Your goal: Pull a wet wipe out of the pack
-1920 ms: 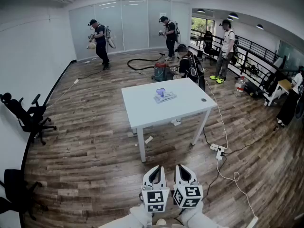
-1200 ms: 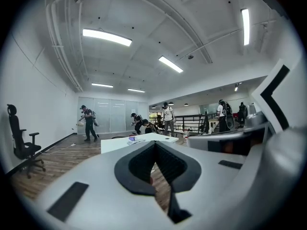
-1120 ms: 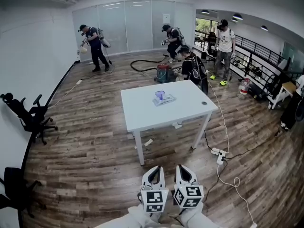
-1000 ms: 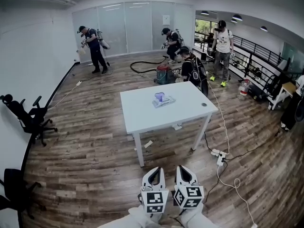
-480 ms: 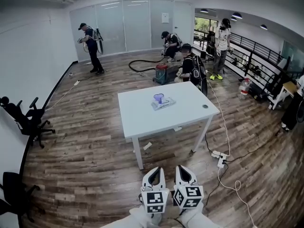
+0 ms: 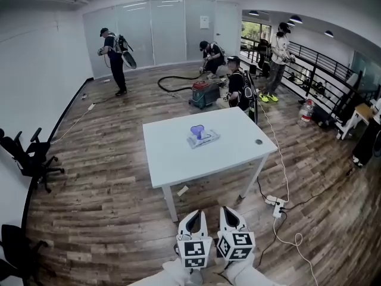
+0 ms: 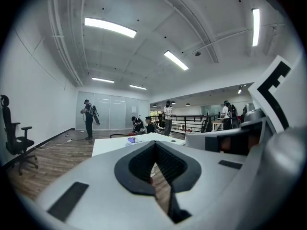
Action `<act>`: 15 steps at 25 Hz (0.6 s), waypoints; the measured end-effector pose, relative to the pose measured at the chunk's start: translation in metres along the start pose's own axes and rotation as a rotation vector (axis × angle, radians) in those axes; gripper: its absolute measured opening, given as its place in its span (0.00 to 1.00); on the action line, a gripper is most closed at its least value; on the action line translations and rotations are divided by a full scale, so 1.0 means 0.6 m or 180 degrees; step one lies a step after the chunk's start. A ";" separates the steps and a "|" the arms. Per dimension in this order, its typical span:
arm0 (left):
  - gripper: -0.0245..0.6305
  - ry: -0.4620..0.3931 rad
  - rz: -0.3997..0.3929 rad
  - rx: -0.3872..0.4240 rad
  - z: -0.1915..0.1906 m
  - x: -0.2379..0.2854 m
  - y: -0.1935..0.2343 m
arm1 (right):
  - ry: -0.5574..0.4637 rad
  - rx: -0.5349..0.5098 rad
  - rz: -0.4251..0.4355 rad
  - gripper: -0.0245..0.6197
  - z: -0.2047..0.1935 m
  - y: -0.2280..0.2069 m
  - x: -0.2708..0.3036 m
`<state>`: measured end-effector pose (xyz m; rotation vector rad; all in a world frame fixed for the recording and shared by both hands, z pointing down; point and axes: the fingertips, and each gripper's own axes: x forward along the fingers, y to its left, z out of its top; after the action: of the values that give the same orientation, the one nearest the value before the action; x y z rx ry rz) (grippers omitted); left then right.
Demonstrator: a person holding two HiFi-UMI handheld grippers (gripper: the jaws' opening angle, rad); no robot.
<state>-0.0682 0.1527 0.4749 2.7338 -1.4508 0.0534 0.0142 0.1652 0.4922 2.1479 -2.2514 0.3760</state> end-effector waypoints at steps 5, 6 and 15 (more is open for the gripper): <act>0.04 0.0010 0.0032 -0.0005 0.001 0.061 0.032 | 0.0004 -0.0003 0.0034 0.05 0.013 -0.009 0.070; 0.04 0.0007 0.0038 -0.0004 0.002 0.073 0.039 | -0.0001 -0.0005 0.0038 0.05 0.017 -0.010 0.083; 0.04 0.0068 0.0033 -0.0053 -0.003 0.173 0.082 | 0.0052 -0.0008 0.0003 0.05 0.029 -0.036 0.179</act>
<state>-0.0505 0.0394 0.4835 2.7040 -1.4533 0.0704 0.0320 0.0558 0.4970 2.1348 -2.2430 0.3889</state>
